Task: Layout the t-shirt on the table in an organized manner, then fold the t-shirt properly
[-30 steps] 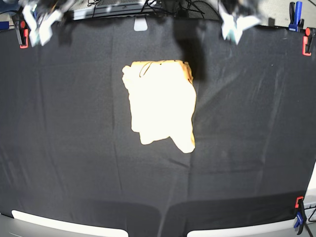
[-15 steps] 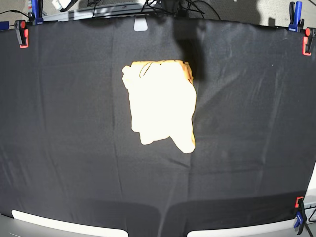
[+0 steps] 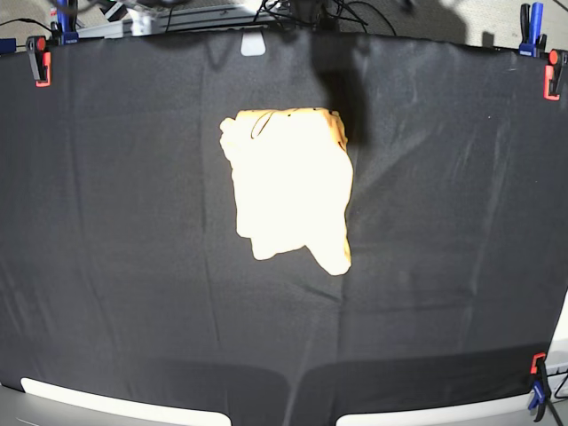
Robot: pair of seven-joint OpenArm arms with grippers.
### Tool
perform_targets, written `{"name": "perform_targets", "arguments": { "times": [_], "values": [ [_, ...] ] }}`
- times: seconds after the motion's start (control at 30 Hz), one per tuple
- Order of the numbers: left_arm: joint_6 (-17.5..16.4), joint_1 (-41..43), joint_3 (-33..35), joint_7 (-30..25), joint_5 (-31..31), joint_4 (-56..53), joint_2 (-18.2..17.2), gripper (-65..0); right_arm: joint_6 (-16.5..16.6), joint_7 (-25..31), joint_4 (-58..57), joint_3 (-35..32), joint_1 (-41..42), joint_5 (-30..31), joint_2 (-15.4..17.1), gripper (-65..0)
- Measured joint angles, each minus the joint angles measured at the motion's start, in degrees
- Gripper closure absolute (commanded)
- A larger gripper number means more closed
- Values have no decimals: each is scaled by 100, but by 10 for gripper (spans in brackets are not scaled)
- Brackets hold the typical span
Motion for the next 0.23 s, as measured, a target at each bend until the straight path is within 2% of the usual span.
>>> {"name": "perform_targets", "arguments": {
  "times": [0.13,0.23],
  "values": [
    [-138,-83,-874,-4,15,0,-9,0,-20,7,-337,-385,527,-122,-170,0],
    [-389,-59,-1064,35,20,-28,15,0,-17,68,-337,-431,634,-98,-267,0]
  ]
}}
